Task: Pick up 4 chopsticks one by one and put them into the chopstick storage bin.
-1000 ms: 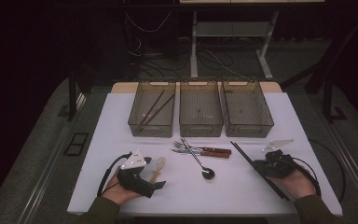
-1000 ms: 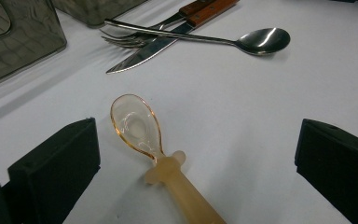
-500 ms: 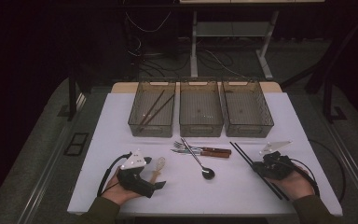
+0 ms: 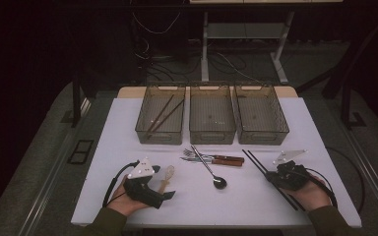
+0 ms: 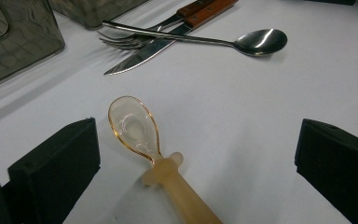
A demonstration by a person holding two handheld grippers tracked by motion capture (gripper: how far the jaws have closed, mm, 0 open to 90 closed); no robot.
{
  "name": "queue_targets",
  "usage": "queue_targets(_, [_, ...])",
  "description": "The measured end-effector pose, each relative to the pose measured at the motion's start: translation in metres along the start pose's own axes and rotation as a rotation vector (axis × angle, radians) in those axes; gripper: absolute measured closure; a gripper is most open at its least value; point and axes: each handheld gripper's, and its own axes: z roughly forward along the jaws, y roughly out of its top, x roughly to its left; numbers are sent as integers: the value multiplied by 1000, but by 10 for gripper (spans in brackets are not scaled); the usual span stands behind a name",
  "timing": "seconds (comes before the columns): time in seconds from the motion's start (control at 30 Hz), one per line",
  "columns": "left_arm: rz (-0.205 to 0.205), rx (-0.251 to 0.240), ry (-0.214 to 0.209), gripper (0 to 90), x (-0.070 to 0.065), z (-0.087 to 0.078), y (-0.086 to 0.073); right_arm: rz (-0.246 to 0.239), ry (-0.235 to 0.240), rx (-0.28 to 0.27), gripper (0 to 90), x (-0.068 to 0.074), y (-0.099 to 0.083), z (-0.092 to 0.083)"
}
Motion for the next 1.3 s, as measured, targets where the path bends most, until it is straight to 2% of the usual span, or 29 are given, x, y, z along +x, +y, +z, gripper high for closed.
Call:
queue_targets(0.37, [0, -1, 0, 0, 0, 0, 0, 24, 2, -4, 848, 0, -5, -3])
queue_targets(0.6, [1, 2, 0, 0, 0, 0, 0, 34, -32, -26, 854, 6, -10, -4])
queue_targets(0.8, [3, 2, -2, 0, 0, 0, 0, 59, -51, -23, 861, 9, -9, -4])
queue_targets(1.0, [1, 2, -5, 0, 0, 0, 0, 71, -52, -22, 861, 8, -8, -5])
queue_targets(1.3, [-1, 1, -10, 0, -1, 1, 0, 92, -34, -71, 862, 0, -5, -15])
